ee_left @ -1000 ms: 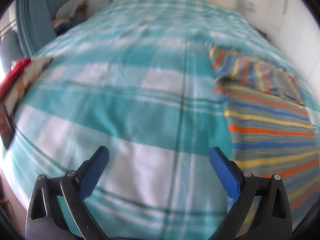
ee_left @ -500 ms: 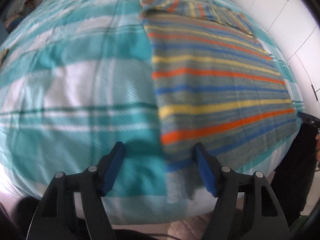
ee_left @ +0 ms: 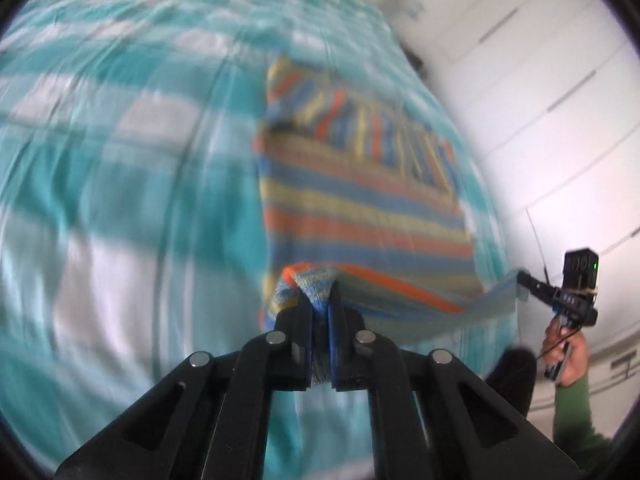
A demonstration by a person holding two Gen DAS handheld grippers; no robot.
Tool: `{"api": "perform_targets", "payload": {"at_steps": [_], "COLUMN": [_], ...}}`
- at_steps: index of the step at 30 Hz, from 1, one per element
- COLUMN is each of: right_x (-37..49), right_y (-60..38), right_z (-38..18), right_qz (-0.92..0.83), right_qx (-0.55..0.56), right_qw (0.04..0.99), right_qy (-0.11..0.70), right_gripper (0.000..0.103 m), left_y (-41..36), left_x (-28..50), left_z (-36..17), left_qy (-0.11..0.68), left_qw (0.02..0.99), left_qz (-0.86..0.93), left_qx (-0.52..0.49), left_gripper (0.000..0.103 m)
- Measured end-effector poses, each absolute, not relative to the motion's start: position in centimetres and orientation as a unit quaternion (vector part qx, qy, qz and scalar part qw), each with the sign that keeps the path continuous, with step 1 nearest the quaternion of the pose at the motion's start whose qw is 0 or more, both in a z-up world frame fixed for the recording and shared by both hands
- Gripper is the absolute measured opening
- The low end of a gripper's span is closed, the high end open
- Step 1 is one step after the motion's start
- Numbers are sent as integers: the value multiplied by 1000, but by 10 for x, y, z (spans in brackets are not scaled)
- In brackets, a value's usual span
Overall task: Fold small clothes
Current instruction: 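Grasp the striped sweater edge with the left tool and fold it over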
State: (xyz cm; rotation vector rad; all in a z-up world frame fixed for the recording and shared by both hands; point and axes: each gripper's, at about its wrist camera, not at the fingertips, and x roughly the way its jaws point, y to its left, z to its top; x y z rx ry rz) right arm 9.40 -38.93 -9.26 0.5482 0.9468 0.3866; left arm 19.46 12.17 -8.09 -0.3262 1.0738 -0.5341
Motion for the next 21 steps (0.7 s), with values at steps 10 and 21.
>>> {"api": "perform_targets", "payload": {"at_steps": [10,21], "right_x": [316,291], "right_y": [-440,-429], "right_z": [-110,-105], "right_qz": [102,90], "right_qx": [364,262], "right_qw": [842,874], "right_qy": [384,399], "right_gripper": [5,52], "left_y": [60,97], "left_x": [412,381], "left_z": [-83,-116], "left_qy": [464,501], "left_qw": [842,837], "left_qz": [-199,-159], "left_qx": [-189,-152], "left_gripper": [14,75]}}
